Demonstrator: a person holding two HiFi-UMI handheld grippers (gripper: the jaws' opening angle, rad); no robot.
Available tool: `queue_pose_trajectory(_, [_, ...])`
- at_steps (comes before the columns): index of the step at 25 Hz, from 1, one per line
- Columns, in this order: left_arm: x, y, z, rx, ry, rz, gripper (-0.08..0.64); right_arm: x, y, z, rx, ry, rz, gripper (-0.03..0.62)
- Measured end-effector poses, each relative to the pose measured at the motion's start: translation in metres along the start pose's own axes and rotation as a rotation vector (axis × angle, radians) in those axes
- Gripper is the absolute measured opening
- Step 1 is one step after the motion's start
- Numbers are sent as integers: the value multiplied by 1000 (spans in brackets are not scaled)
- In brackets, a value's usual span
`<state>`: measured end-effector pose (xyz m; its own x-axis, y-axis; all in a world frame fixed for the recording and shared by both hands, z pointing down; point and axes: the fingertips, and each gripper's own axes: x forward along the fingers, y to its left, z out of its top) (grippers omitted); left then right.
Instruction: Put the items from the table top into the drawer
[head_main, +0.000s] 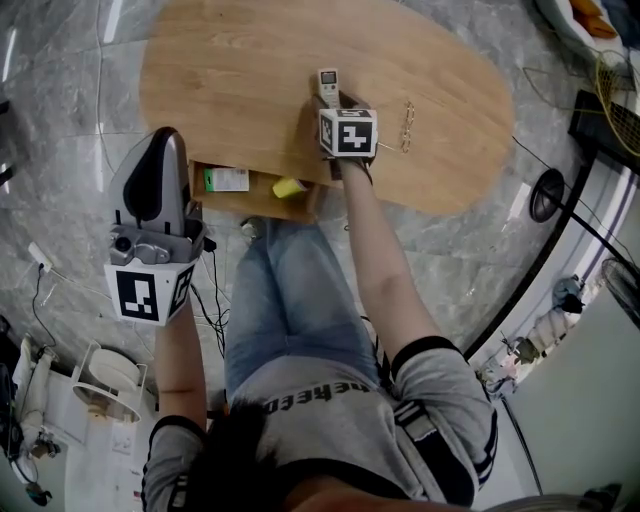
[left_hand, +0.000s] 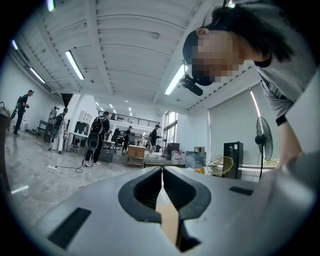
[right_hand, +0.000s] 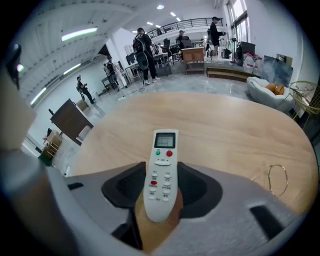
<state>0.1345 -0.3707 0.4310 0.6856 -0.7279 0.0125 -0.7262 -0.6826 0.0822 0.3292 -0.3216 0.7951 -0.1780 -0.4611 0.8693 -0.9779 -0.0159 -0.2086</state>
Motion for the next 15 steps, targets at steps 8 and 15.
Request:
queue_pose_trajectory(8, [-40,-20,9,14,-25,-37,12,-59,43,-3,61,-210,93,198])
queue_pose_trajectory(15, [-94,-33,22,16,-44,-37,12,-114,92,-11,61,-382,173,198])
